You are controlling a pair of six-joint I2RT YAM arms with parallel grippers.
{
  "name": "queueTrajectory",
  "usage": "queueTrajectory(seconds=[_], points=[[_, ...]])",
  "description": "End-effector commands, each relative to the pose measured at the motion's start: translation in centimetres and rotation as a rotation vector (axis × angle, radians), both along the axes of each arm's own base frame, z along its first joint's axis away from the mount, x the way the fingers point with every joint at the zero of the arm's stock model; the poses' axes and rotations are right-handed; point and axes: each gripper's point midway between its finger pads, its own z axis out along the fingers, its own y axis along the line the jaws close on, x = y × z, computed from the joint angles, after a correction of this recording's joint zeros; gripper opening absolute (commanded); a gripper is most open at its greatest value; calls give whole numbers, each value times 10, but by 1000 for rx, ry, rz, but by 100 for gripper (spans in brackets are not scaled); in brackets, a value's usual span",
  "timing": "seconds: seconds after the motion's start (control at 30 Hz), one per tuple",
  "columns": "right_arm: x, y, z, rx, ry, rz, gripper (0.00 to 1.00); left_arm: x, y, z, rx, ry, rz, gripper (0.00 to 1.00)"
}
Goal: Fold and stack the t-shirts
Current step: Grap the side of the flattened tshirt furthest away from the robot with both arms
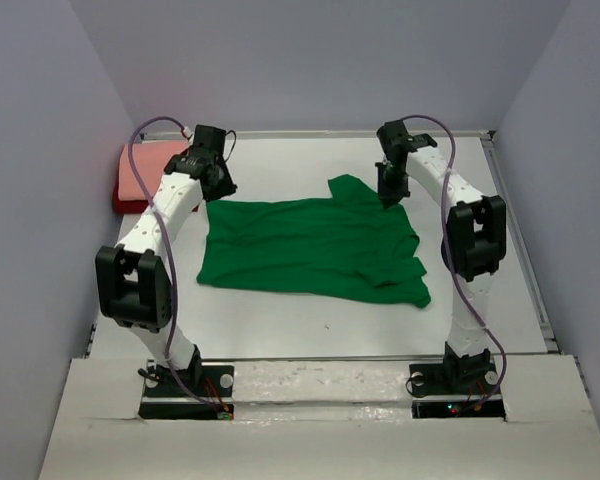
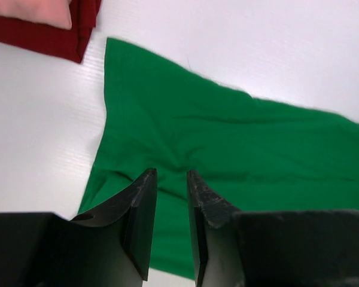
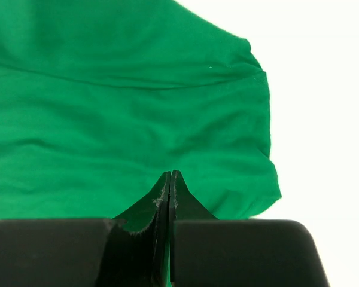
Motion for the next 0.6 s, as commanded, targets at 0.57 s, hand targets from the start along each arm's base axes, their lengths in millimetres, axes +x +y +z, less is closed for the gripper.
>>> queueTrajectory(seconds=[0.57], points=[[-22, 31, 29, 22, -22, 59, 0, -135, -48, -31, -72, 136, -94, 0]])
